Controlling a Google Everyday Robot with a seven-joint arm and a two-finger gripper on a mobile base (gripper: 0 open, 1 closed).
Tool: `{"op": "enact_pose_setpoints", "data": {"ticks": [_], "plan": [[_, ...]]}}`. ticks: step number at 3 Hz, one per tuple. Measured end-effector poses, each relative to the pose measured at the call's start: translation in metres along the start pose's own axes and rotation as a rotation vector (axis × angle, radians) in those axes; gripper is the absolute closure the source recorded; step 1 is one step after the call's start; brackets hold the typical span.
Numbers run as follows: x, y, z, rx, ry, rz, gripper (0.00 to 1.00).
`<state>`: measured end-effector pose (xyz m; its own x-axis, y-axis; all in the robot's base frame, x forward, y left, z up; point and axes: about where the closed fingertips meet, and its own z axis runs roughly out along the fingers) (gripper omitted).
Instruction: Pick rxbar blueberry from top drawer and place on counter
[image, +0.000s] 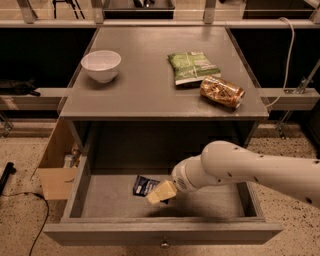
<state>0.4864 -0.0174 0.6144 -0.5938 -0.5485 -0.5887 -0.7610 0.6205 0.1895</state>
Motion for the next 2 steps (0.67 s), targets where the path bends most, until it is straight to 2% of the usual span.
{"op": "enact_pose_setpoints", "data": {"ticks": [2], "plan": [[0.0021,-0.0022,0.0054,0.060,-0.009,-0.013,0.00]]}}
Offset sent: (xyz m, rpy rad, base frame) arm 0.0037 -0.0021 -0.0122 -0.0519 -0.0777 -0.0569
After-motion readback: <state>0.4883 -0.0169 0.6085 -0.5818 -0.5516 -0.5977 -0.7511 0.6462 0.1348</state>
